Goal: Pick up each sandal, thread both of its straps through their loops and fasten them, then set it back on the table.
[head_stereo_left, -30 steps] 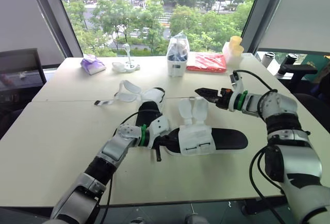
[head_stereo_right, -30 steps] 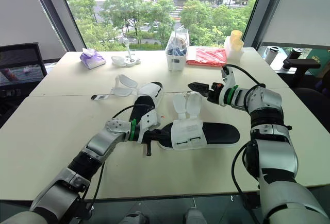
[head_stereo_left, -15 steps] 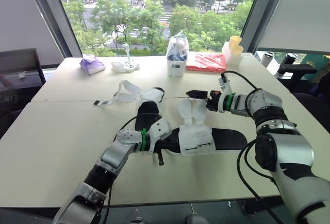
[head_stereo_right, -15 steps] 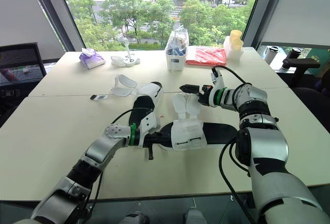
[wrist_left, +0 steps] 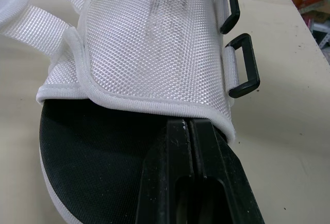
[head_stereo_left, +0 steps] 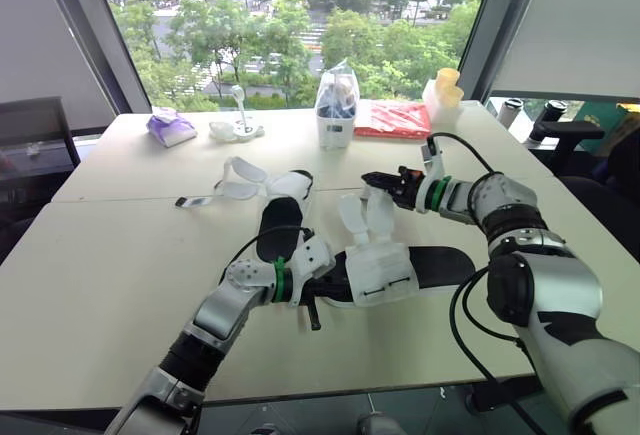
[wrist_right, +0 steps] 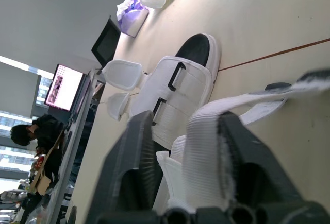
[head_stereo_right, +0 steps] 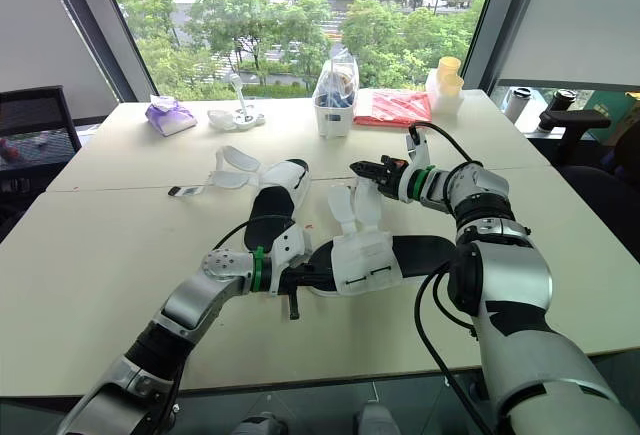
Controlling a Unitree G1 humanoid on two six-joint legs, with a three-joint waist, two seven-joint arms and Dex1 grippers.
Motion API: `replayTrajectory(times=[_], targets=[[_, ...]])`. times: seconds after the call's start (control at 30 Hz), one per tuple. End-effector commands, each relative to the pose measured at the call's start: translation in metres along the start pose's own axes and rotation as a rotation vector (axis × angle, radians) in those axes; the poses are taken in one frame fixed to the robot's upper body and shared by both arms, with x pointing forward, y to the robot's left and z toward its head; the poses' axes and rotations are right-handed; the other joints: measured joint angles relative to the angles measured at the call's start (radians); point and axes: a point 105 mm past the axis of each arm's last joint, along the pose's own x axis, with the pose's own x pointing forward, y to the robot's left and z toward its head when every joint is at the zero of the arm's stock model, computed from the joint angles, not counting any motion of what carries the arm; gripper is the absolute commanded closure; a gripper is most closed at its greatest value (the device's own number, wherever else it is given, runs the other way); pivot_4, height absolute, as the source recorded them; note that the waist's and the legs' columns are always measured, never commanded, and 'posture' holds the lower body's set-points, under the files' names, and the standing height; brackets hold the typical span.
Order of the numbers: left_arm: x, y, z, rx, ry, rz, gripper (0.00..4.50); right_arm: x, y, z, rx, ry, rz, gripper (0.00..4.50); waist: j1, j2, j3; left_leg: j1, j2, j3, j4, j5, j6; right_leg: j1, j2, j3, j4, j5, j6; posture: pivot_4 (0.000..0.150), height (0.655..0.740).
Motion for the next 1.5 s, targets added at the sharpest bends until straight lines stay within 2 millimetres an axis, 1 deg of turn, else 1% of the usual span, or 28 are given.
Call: replayTrajectory(times=[0.03,0.1,0.17,0.2,0.23,0.3,0.33,0.4,0.43,0.5,0.57,0.6,0.63,0.67,0.73,0.77,0.83,0.93,1.0,1.1,1.2,1.27,1.3,1.33,1.4,1.43,1.5], targets=[[-0.002,-0.004,0.01,0.019,-0.035,-0.01,4.5,0.001,0.013,0.014,-0.089,-0.032,0.034,4.47,0.0,0.0,0.0,0.0,0.0,0.0,0.0,0.0,0.0,0.0,0.0,0.0,0.0,0.0,0.0,0.15,0.74],[-0.002,-0.005,0.01,0.018,-0.035,-0.011,4.5,0.001,0.014,0.014,-0.108,-0.031,0.045,4.47,-0.001,0.0,0.0,0.0,0.0,0.0,0.0,0.0,0.0,0.0,0.0,0.0,0.0,0.0,0.0,0.15,0.74],[-0.003,-0.005,0.01,0.019,-0.032,-0.013,4.5,-0.002,0.017,0.019,-0.203,-0.039,0.065,4.47,-0.001,0.0,0.0,0.0,0.0,0.0,0.0,0.0,0.0,0.0,0.0,0.0,0.0,0.0,0.0,0.15,0.74],[-0.004,-0.004,0.01,0.02,-0.03,-0.013,4.5,-0.004,0.02,0.02,-0.315,-0.037,0.085,4.47,-0.001,0.0,0.0,0.0,0.0,0.0,0.0,0.0,0.0,0.0,0.0,0.0,0.001,0.0,0.0,0.15,0.74],[-0.005,-0.002,0.01,0.025,-0.028,-0.007,4.5,-0.007,0.024,0.019,-0.466,-0.025,0.114,4.47,-0.001,0.0,0.0,0.0,0.0,0.0,0.0,0.0,0.0,0.0,0.0,0.0,0.001,0.0,0.0,0.15,0.74],[-0.008,0.003,0.011,0.034,-0.024,0.016,4.5,-0.012,0.034,0.009,-0.79,-0.011,0.178,4.47,0.001,0.0,0.0,0.0,0.0,0.0,0.0,0.0,0.0,0.0,0.0,0.0,0.001,0.0,0.001,0.15,0.74],[-0.009,0.005,0.011,0.038,-0.024,0.023,4.5,-0.014,0.038,0.004,-0.888,-0.011,0.199,4.47,0.0,0.0,0.0,0.0,0.0,-0.001,0.0,0.0,0.0,0.0,0.0,0.0,0.001,0.0,0.001,0.15,0.74],[-0.012,0.012,0.011,0.041,-0.019,0.045,4.5,-0.024,0.054,-0.007,-1.196,-0.04,0.267,4.47,0.001,0.0,0.0,0.0,0.0,-0.001,0.0,0.0,0.0,0.0,0.0,0.0,0.002,0.0,0.003,0.15,0.74],[-0.013,0.014,0.011,0.042,-0.016,0.05,4.5,-0.028,0.061,-0.012,-1.31,-0.054,0.291,4.47,0.0,0.0,0.0,0.0,0.0,-0.001,0.0,0.0,0.0,0.0,0.0,0.0,0.002,0.0,0.003,0.15,0.74],[-0.014,0.017,0.011,0.043,-0.008,0.053,4.5,-0.038,0.074,-0.027,-1.591,-0.066,0.369,4.47,-0.001,0.0,0.0,0.0,0.0,-0.001,0.0,0.0,0.0,0.0,0.0,0.0,0.002,0.0,0.003,0.15,0.74],[-0.015,0.016,0.009,0.044,0.0,0.047,4.5,-0.052,0.082,-0.051,-1.88,-0.046,0.492,4.47,-0.001,0.0,0.0,0.001,0.0,0.0,0.0,0.0,0.0,0.0,0.0,0.0,0.001,0.0,0.003,0.15,0.74],[-0.014,0.015,0.008,0.043,0.004,0.038,4.5,-0.06,0.081,-0.063,-2.013,-0.026,0.563,4.47,0.0,0.0,0.0,0.002,0.0,0.0,0.0,0.0,0.0,0.001,0.0,0.0,0.001,0.0,0.003,0.15,0.74],[-0.013,0.014,0.007,0.041,0.007,0.031,4.5,-0.066,0.078,-0.071,-2.113,-0.012,0.606,4.47,0.0,0.0,0.0,0.002,0.0,0.0,0.0,0.0,0.0,0.001,0.0,0.0,0.001,0.0,0.003,0.15,0.74],[-0.012,0.012,0.006,0.038,0.007,0.023,4.5,-0.073,0.071,-0.078,-2.254,0.011,0.655,4.47,0.0,0.0,0.0,0.003,0.0,0.0,0.0,0.0,0.0,0.003,0.0,0.0,0.001,-0.001,0.004,0.15,0.74],[-0.01,0.01,0.005,0.035,0.004,0.012,4.5,-0.083,0.059,-0.081,-2.444,0.019,0.699,4.47,-0.002,0.0,0.0,0.005,0.0,0.001,0.001,0.0,0.0,0.004,0.0,0.0,0.0,-0.001,0.005,0.15,0.74],[-0.008,0.009,0.005,0.033,0.003,0.008,4.5,-0.088,0.053,-0.083,-2.516,0.026,0.733,4.47,-0.002,0.0,0.0,0.005,0.0,0.001,0.001,0.0,0.0,0.006,0.0,0.0,0.0,-0.001,0.005,0.15,0.74],[-0.007,0.007,0.005,0.031,-0.001,0.0,4.5,-0.091,0.046,-0.082,-2.549,0.023,0.737,4.47,-0.003,0.0,0.001,0.007,0.0,0.001,0.002,0.0,0.0,0.009,0.0,0.001,-0.001,-0.001,0.003,0.15,0.74],[-0.006,0.006,0.006,0.031,-0.002,-0.007,4.5,-0.091,0.045,-0.071,-2.557,-0.025,0.673,4.47,-0.003,0.0,0.001,0.009,0.0,0.0,0.001,0.0,0.0,0.009,0.0,0.001,-0.001,-0.001,-0.001,0.15,0.74],[-0.005,0.007,0.006,0.031,0.0,-0.006,4.5,-0.091,0.045,-0.063,-2.555,-0.05,0.626,4.47,-0.001,0.0,0.001,0.009,0.0,0.0,0.001,0.0,0.0,0.009,0.0,0.001,0.0,-0.001,-0.002,0.15,0.74],[-0.004,0.011,0.006,0.035,0.002,0.007,4.5,-0.094,0.047,-0.06,-2.572,-0.099,0.595,4.47,0.001,0.0,0.001,0.008,0.0,0.0,0.001,0.0,0.0,0.009,0.0,0.001,-0.001,-0.001,-0.002,0.15,0.74],[-0.003,0.014,0.006,0.04,0.003,0.015,4.5,-0.098,0.045,-0.062,-2.571,-0.116,0.581,3.62,0.003,0.0,0.001,0.008,0.0,-0.001,0.001,0.0,0.0,0.009,0.0,0.001,-0.002,-0.002,-0.002,0.15,0.74],[-0.002,0.015,0.006,0.042,0.004,0.015,4.5,-0.099,0.042,-0.062,-2.568,-0.107,0.569,2.62,0.003,0.0,0.001,0.007,-0.001,-0.001,0.001,0.0,0.0,0.01,0.0,0.001,-0.002,-0.002,-0.002,0.15,0.74],[-0.001,0.016,0.006,0.044,0.005,0.016,4.5,-0.1,0.041,-0.062,-2.567,-0.104,0.563,2.03,0.002,0.0,0.001,0.007,-0.001,-0.001,0.001,0.0,0.0,0.01,0.0,0.001,-0.002,-0.002,-0.002,0.15,0.74],[0.0,0.016,0.006,0.046,0.007,0.017,4.5,-0.101,0.039,-0.062,-2.565,-0.099,0.553,1.61,0.001,0.0,0.001,0.008,-0.001,-0.001,0.002,0.0,0.0,0.01,0.0,0.001,-0.002,-0.002,-0.002,0.15,0.74],[0.002,0.018,0.005,0.046,0.007,0.022,4.5,-0.104,0.036,-0.061,-2.562,-0.098,0.523,0.52,0.0,0.0,0.001,0.008,-0.001,-0.001,0.002,0.0,0.0,0.01,0.0,0.001,-0.002,-0.002,-0.002,0.15,0.74],[0.004,0.02,0.005,0.043,0.005,0.027,4.5,-0.106,0.034,-0.06,-2.56,-0.093,0.507,0.14,0.0,0.0,0.001,0.008,-0.001,-0.001,0.002,0.0,0.0,0.01,0.0,0.001,-0.002,-0.002,-0.002,0.15,0.74],[0.007,0.022,0.005,0.04,0.002,0.032,4.5,-0.113,0.03,-0.06,-2.557,-0.083,0.488,0.14,0.001,0.0,0.0,0.009,-0.001,-0.001,0.002,0.0,0.0,0.011,0.0,0.001,-0.002,-0.002,-0.002,0.15,0.74]])
